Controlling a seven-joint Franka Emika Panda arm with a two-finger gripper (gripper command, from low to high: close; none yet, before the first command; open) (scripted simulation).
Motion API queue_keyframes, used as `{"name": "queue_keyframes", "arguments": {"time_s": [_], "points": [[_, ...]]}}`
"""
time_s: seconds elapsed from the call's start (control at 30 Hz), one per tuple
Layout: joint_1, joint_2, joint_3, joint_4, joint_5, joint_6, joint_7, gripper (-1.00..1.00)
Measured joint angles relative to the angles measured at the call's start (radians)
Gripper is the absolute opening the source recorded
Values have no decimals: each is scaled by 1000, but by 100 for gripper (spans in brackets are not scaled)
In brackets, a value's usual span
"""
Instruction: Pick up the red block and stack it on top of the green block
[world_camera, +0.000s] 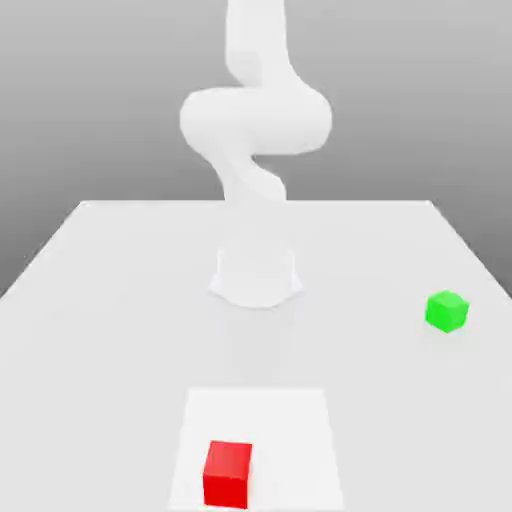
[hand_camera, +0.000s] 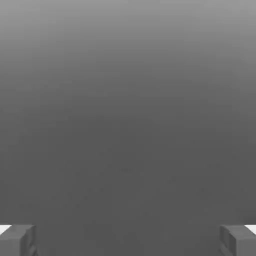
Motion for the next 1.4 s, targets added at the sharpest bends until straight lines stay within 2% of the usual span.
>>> {"name": "queue_keyframes", "arguments": {"time_s": [0.8,0.97,1.0,1.23,1.4], "points": [[-44,876,-15,-165,7,342,22,0],[-47,1057,-12,-148,15,479,18,0],[-48,1082,-11,-145,16,500,17,-100],[-49,1082,-10,-145,14,501,18,-100],[-46,931,-7,-170,11,375,16,-100]]}}
